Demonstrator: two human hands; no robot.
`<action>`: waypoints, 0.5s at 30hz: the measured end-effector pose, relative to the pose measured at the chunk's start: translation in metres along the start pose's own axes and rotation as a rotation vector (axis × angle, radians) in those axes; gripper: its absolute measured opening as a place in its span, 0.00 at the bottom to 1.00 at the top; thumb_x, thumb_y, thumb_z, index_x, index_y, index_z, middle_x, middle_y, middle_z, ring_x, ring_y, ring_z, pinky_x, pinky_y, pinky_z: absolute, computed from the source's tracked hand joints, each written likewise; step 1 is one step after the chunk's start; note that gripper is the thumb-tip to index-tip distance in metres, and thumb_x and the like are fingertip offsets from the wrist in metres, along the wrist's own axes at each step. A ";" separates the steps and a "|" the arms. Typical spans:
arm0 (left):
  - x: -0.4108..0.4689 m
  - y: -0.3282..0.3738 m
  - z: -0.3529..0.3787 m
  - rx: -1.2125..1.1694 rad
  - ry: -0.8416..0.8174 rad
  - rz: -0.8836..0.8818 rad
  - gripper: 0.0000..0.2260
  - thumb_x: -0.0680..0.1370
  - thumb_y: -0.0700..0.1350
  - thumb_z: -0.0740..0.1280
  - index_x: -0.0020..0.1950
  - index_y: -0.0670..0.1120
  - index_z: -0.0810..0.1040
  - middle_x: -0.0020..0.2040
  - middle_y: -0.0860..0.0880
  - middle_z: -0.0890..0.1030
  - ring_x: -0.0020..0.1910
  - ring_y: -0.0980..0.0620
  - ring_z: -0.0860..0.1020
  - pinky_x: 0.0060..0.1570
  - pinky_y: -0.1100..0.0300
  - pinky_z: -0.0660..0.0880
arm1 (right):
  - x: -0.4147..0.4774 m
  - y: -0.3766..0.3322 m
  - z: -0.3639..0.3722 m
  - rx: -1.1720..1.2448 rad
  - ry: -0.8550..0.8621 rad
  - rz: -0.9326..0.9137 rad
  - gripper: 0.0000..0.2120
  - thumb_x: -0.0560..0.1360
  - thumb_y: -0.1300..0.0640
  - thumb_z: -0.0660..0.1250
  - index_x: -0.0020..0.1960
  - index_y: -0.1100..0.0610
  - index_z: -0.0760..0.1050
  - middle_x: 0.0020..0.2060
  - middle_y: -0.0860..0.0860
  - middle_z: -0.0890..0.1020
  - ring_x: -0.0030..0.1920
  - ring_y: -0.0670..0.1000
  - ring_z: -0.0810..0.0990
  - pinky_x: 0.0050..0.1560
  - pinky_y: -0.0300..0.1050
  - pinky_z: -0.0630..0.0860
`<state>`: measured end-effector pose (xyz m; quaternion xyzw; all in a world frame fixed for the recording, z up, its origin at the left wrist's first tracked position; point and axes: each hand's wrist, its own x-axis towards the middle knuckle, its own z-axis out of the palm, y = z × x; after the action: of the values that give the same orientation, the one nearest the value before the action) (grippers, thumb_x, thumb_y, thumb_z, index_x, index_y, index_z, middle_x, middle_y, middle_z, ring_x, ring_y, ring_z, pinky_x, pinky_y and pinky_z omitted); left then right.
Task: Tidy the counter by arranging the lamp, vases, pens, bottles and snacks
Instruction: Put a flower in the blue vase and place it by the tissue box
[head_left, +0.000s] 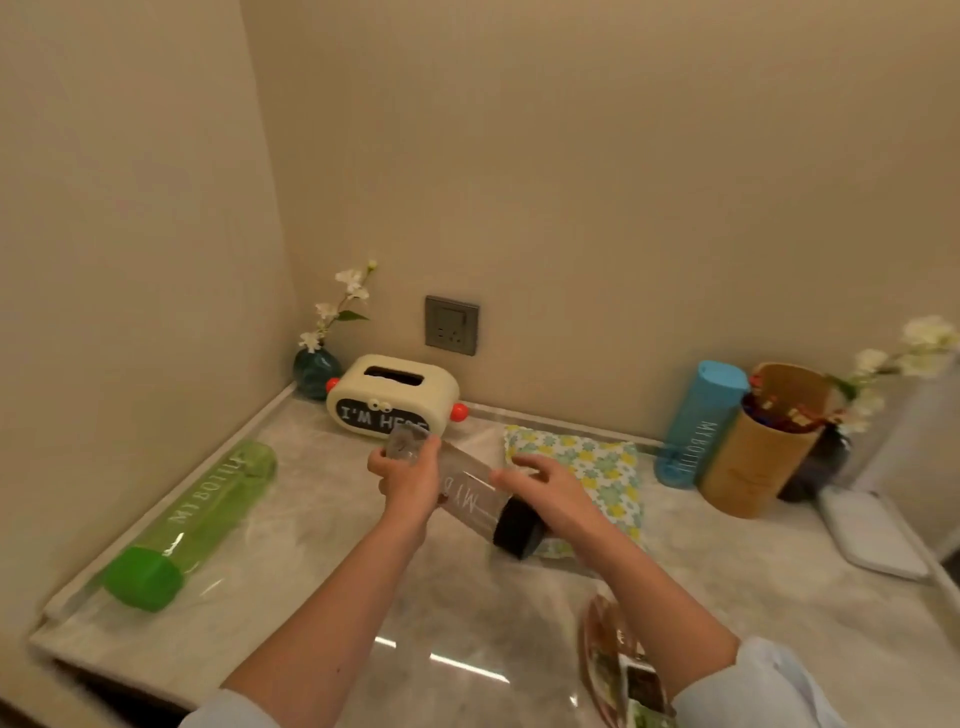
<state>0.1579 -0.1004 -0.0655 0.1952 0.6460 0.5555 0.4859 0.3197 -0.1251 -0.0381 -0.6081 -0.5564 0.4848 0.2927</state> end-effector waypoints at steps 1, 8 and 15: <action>-0.007 -0.002 0.013 -0.077 -0.012 -0.027 0.33 0.76 0.50 0.69 0.73 0.52 0.52 0.68 0.41 0.67 0.58 0.41 0.75 0.51 0.46 0.79 | -0.004 0.003 -0.016 0.080 0.058 -0.015 0.26 0.70 0.40 0.72 0.65 0.47 0.73 0.56 0.50 0.78 0.54 0.51 0.78 0.56 0.55 0.79; -0.051 -0.008 0.093 -0.415 -0.141 -0.197 0.27 0.77 0.51 0.68 0.67 0.46 0.56 0.66 0.37 0.69 0.58 0.39 0.77 0.47 0.47 0.79 | -0.031 0.026 -0.079 0.318 0.379 -0.237 0.38 0.61 0.41 0.79 0.67 0.43 0.69 0.63 0.47 0.75 0.62 0.51 0.76 0.61 0.54 0.78; -0.061 -0.026 0.143 -0.010 -0.329 -0.094 0.33 0.79 0.61 0.58 0.77 0.46 0.50 0.61 0.41 0.76 0.55 0.41 0.78 0.51 0.47 0.79 | -0.033 0.011 -0.119 0.183 0.563 -0.396 0.30 0.66 0.55 0.78 0.61 0.43 0.65 0.58 0.44 0.73 0.59 0.46 0.75 0.53 0.37 0.73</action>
<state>0.3131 -0.0808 -0.0510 0.2507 0.5633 0.4960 0.6114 0.4361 -0.1370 0.0035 -0.5695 -0.5154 0.2799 0.5760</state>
